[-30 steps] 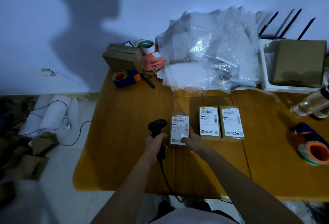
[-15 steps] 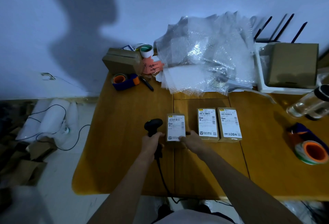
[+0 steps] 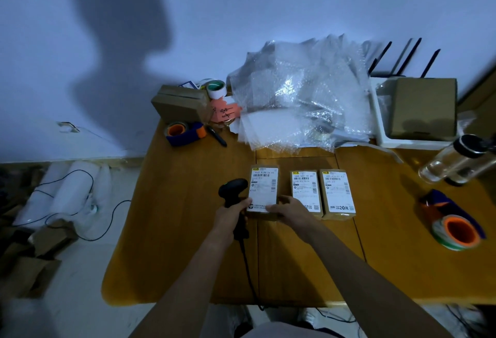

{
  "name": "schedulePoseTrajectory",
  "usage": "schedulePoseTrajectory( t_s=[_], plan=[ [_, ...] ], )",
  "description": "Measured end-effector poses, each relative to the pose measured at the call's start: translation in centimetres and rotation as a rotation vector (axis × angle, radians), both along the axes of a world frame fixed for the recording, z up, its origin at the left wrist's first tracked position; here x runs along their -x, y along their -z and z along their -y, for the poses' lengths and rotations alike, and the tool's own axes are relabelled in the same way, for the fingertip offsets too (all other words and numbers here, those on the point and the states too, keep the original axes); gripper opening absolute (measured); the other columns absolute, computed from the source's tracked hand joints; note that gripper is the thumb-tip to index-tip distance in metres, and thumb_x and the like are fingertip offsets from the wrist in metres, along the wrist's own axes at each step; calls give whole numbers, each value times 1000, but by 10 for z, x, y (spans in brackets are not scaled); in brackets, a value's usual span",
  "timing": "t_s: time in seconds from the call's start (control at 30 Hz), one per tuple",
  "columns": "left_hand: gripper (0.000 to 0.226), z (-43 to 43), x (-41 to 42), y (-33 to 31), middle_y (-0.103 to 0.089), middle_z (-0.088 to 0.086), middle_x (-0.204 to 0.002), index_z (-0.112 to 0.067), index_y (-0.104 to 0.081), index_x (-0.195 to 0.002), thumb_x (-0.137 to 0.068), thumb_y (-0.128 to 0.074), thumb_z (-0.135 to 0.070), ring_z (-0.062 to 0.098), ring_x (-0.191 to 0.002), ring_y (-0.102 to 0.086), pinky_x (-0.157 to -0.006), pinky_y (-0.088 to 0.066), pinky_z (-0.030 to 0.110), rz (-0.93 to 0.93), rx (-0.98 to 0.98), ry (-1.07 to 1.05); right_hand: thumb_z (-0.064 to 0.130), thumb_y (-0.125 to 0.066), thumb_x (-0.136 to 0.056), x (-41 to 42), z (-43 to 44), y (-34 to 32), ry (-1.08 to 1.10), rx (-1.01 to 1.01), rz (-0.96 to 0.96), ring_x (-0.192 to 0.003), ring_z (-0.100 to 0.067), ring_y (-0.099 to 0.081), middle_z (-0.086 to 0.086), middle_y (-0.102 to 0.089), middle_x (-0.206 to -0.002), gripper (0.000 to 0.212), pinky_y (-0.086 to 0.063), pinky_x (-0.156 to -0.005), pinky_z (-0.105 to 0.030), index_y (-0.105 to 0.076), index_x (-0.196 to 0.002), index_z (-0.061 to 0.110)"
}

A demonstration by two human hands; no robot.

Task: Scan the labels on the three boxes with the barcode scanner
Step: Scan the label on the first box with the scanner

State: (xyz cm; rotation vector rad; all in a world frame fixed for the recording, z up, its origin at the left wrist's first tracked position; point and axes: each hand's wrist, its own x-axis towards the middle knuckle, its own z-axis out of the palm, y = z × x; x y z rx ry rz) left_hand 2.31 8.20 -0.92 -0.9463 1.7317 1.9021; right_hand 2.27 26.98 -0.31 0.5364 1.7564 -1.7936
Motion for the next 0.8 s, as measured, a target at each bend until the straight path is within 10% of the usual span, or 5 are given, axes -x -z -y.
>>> schedulePoseTrajectory(
  t_s=[0.4, 0.6, 0.8],
  plan=[
    [38, -21, 16, -42, -65, 3, -67, -5, -71, -113, -92, -75, -36, 16, -54, -59, -55, -50, 28, -194, 3, 200, 22, -80, -88, 12, -29, -30, 71, 86, -125, -101, -24, -76, -6, -78, -110, 28, -61, -84, -33, -66, -113, 18],
    [28, -25, 20, -72, -54, 1, -57, -13, -61, -75, -96, -71, -28, 13, -47, -51, -56, -46, 28, -219, -52, 230, 30, -94, -61, 22, -57, -35, 119, 17, -227, -111, -27, -73, -4, -72, -126, 90, -57, -99, -52, -49, -138, 18],
    [23, -29, 27, -103, -53, 2, -58, -12, -66, -79, -94, -71, -30, 15, -44, -45, -49, -42, 27, -312, -186, 281, 37, -96, -61, 28, -71, -43, 126, -28, -337, -106, -21, -75, 2, -75, -122, 90, -63, -90, -45, -53, -138, 19]
  ],
)
